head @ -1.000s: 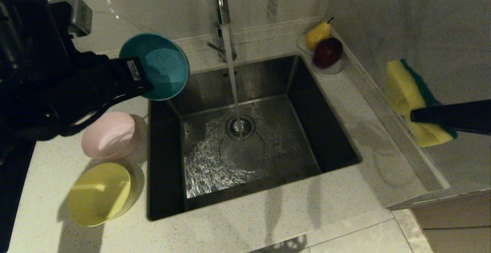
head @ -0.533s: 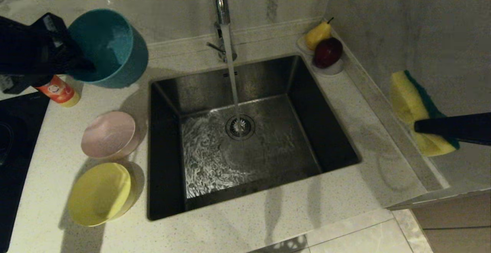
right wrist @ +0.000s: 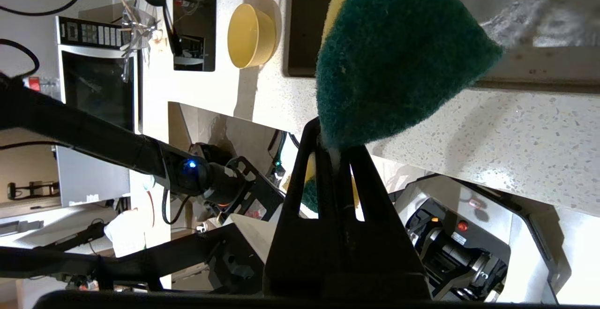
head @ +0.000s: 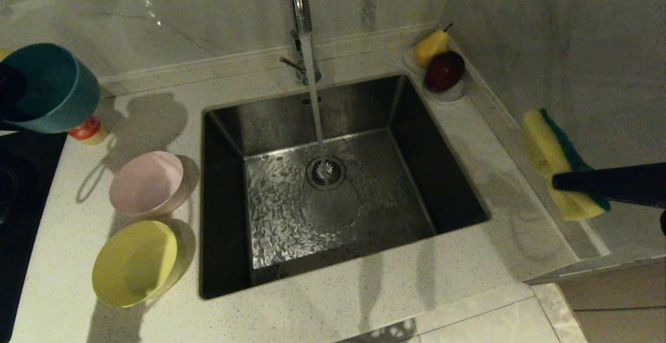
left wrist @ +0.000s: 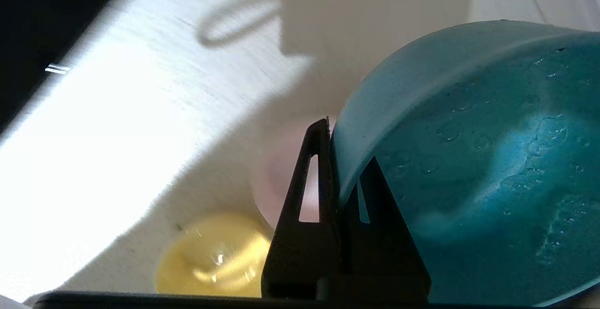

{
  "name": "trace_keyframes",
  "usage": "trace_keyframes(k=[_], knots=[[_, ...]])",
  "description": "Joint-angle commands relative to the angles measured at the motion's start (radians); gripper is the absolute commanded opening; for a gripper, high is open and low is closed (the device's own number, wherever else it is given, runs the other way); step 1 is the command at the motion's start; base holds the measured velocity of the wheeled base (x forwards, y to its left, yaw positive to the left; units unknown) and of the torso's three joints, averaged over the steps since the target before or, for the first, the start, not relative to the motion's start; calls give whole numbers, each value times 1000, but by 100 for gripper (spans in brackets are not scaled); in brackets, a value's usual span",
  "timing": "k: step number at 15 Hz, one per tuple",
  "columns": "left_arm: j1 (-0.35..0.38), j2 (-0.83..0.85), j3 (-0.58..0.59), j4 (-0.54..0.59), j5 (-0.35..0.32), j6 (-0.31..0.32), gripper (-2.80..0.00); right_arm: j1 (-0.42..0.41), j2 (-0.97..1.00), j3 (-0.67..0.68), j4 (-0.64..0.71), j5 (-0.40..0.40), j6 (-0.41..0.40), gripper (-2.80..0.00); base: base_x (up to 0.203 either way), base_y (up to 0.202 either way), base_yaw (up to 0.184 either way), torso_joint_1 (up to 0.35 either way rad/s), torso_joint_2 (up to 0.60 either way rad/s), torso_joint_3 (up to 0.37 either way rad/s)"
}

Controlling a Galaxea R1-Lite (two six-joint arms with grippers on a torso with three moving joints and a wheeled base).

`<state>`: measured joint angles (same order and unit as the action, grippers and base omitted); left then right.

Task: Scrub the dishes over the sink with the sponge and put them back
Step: Place the bowl on the table

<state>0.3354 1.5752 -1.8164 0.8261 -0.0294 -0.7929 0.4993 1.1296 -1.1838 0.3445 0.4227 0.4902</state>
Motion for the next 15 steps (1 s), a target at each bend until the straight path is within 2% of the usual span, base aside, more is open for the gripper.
trace_keyframes(k=[1, 4, 7, 11, 15], knots=[[129, 51, 4, 5, -6, -20, -280, -4, 3, 6, 2, 4, 2, -280, 0, 0, 0, 0, 0, 0], [259, 125, -3, 4, -12, -69, -280, -4, 6, 7, 2, 4, 2, -280, 0, 0, 0, 0, 0, 0], [333, 197, -6, -14, -13, -74, -280, -4, 10, 9, 2, 4, 2, -280, 0, 0, 0, 0, 0, 0], [401, 299, -13, -108, -19, -71, -280, -4, 19, 22, 1, 4, 1, -280, 0, 0, 0, 0, 0, 0], [441, 395, -67, -141, -28, -72, -280, -4, 22, 35, -1, 5, -1, -280, 0, 0, 0, 0, 0, 0]])
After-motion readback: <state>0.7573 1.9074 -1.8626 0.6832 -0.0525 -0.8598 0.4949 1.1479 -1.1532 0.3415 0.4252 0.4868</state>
